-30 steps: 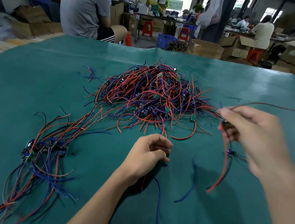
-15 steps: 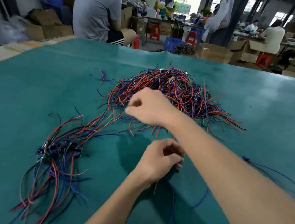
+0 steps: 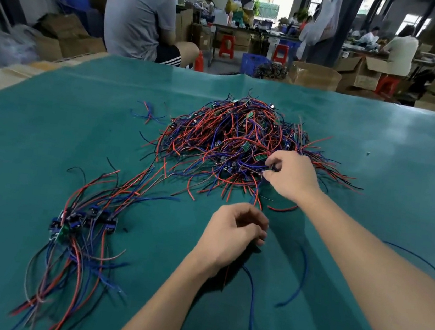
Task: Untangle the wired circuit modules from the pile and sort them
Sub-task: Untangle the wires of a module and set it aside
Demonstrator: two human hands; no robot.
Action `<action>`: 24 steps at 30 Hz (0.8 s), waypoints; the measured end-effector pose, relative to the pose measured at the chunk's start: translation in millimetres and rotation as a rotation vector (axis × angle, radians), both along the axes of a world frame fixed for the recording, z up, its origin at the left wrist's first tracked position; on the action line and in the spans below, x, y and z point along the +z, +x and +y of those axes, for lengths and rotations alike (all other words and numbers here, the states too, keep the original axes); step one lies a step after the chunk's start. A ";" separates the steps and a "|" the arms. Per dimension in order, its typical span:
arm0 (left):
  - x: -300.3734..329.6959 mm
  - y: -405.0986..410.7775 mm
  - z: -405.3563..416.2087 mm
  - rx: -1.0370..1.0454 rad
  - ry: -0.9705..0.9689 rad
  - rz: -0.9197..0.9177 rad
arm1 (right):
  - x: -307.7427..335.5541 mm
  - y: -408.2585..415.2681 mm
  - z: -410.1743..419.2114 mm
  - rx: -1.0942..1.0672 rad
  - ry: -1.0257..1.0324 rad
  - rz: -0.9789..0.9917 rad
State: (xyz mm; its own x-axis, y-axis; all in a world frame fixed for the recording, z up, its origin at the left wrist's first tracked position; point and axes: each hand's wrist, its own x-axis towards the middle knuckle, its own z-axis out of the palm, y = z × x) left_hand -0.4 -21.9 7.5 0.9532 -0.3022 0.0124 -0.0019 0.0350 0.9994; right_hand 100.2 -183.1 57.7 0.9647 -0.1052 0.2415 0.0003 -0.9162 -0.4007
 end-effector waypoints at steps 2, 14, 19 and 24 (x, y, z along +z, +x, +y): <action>-0.3 0.7 -0.3 -0.002 -0.016 0.010 | 5.2 -7.6 -6.1 -0.057 0.090 -0.088; -0.1 0.6 -2.6 0.010 -0.165 0.058 | 23.5 -121.8 -32.1 0.073 1.855 -0.219; 5.4 0.1 -1.0 -0.038 -0.167 0.083 | -7.1 -125.1 7.2 0.156 1.755 0.105; 6.5 -2.9 2.7 -0.117 -0.100 0.011 | -29.7 -124.8 29.6 0.123 1.476 0.045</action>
